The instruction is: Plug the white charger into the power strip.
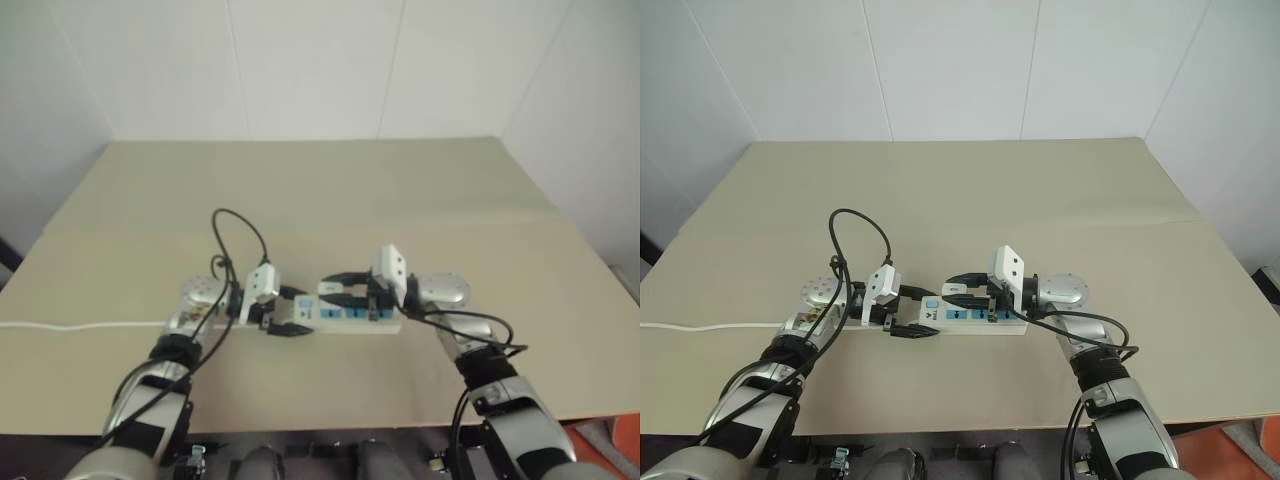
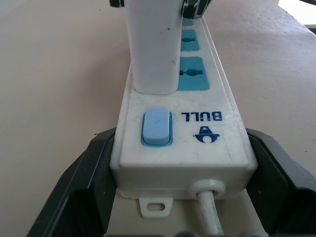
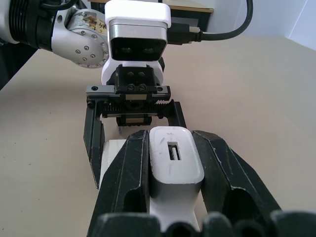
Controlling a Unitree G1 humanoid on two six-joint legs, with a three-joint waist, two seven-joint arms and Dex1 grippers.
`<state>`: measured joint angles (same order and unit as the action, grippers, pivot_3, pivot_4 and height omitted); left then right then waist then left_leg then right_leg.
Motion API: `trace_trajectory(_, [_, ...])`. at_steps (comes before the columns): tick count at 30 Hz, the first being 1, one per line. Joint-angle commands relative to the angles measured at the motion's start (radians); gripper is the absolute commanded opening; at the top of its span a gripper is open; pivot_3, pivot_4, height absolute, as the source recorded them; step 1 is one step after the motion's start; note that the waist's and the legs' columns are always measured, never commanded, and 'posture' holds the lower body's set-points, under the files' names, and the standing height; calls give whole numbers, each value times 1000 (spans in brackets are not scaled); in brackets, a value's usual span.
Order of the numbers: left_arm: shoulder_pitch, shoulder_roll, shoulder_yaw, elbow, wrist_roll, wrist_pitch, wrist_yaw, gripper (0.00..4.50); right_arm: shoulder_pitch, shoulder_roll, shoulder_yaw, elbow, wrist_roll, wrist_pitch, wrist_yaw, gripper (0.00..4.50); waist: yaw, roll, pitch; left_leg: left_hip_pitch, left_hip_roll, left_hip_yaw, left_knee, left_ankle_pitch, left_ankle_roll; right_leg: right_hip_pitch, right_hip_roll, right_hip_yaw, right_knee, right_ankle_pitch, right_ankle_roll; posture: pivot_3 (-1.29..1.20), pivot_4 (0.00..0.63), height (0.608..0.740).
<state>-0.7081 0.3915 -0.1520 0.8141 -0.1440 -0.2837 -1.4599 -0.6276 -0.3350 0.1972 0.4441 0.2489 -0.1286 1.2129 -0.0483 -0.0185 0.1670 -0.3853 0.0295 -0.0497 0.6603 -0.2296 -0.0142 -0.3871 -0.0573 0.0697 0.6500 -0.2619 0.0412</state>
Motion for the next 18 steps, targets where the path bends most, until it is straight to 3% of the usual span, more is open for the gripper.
trace_trajectory(1, [3,10,-5,-14,7,-4,-15,3271,23,-7,73,87,-86,74,10,1172,-1,0,0,0,0,0,0,0,0,0,0,0,0,0,0,0,150,740])
trace_trajectory(17, [12,10,-7,-22,8,-7,-11,3271,42,-20,119,84,-150,47,-5,1172,-8,-1,-6,2,1,0,-1,0,0,1,1,0,0,0,0,0,150,740])
trace_trajectory(18, [12,9,-7,-22,8,-8,-11,3271,42,-20,118,80,-146,45,1,1521,-8,-1,-6,2,1,0,-1,0,0,1,1,0,0,0,0,0,150,740])
